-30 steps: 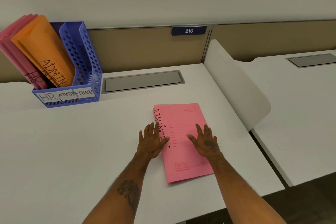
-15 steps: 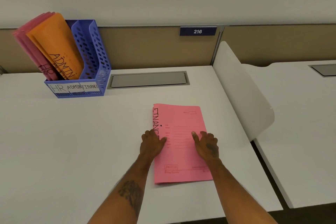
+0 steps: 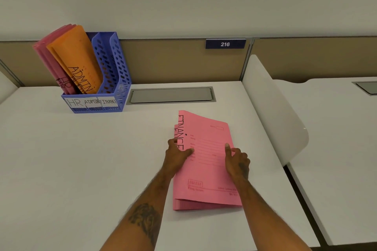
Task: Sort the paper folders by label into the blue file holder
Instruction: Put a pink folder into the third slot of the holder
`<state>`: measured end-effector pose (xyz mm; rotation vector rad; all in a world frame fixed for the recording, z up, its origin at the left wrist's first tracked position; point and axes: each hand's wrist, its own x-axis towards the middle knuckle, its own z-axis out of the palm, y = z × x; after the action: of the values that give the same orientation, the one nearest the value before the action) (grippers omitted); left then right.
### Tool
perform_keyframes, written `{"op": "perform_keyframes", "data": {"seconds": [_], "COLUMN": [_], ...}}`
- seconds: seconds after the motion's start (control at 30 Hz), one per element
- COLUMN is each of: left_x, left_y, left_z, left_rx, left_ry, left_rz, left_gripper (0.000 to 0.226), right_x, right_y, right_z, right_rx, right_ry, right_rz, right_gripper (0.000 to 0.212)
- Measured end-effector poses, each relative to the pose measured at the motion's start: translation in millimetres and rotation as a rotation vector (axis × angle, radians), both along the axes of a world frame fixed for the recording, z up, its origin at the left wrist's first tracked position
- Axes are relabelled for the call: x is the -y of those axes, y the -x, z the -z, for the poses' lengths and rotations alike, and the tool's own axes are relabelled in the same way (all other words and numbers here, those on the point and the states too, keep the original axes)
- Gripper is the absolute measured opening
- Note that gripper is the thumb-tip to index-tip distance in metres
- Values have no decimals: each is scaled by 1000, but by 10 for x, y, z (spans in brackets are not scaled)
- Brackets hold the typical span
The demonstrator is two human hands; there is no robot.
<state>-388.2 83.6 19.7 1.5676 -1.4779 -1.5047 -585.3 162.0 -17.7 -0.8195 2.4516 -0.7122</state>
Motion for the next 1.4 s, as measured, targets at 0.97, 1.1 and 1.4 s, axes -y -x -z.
{"op": "perform_keyframes", "data": {"seconds": [0.97, 1.1, 1.4], "left_x": [360, 352, 443], "left_y": [-2826, -3148, -3356], "left_z": [-1200, -1141, -1065], "left_rx": [184, 324, 428], "left_ry": [592, 638, 729], "left_rz": [-323, -333, -339], "left_gripper": [24, 21, 25], "right_x": [1444, 1605, 1819], "right_y": [-3231, -3805, -4409], "right_z": [-2046, -2536, -2903], "right_rx": [136, 106, -248], "right_ry": [554, 569, 497], "right_rz": [-603, -671, -610], "right_gripper": [66, 85, 48]}}
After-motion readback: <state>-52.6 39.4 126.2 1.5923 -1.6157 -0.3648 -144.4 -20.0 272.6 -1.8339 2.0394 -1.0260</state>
